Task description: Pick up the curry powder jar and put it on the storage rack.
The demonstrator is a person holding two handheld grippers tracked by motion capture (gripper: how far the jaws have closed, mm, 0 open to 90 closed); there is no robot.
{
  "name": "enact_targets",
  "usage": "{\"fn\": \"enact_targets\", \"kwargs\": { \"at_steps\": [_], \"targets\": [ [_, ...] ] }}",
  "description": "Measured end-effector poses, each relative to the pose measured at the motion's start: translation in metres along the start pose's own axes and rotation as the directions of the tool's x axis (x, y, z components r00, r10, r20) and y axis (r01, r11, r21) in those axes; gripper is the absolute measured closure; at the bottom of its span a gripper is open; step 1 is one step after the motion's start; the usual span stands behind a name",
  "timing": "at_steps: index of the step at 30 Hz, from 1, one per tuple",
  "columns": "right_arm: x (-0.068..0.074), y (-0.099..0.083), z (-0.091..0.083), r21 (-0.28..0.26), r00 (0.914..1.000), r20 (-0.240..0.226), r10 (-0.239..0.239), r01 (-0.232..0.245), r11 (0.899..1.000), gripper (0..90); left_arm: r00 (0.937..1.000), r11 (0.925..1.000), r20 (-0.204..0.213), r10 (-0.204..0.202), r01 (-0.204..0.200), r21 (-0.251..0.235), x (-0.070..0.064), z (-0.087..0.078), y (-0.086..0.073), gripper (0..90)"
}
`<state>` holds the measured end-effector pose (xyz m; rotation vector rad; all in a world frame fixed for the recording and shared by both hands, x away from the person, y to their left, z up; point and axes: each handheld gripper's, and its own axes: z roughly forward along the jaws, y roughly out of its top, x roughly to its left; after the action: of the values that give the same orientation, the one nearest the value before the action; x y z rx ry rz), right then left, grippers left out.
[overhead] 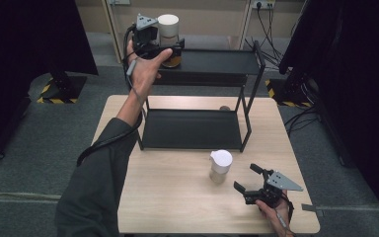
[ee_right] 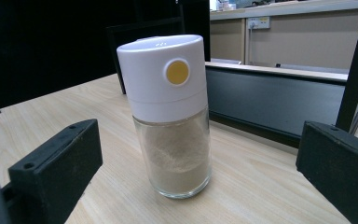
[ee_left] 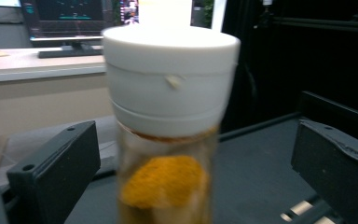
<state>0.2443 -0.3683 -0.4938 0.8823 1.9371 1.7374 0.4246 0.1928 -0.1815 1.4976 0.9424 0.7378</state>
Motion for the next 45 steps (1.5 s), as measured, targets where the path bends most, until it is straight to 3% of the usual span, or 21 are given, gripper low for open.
{"fn": "enact_targets", "kwargs": {
  "at_steps": [6,11,22,34,45],
  "targets": [
    [0.000,0.000,0.000,0.001,1.0000,0.001,0.000,0.000,1.000,0.6,0.9995,0.9998,0.026,0.019,-0.019,0.000,-0.004,-0.010,-0.006,0.8],
    [0.000,0.000,0.000,0.003,1.0000,-0.001,0.000,0.000,1.000,0.6,0.9987,1.0000,0.051,-0.002,0.002,-0.006,-0.004,-0.017,-0.013,0.8],
    [0.001,0.000,0.000,0.002,1.0000,0.001,-0.001,0.001,1.000,0.7,0.9943,0.9996,0.105,0.016,-0.013,-0.026,-0.009,-0.039,-0.033,1.1],
    [0.001,0.000,0.000,0.002,1.0000,0.002,-0.002,0.002,1.000,0.7,0.9831,0.9986,0.181,0.028,-0.019,-0.049,-0.014,-0.064,-0.063,1.5],
    [0.001,0.000,0.000,0.001,1.0000,0.002,-0.001,0.001,1.000,0.6,0.9679,0.9982,0.248,0.038,-0.025,-0.055,-0.021,-0.079,-0.087,1.5]
  ]
}}
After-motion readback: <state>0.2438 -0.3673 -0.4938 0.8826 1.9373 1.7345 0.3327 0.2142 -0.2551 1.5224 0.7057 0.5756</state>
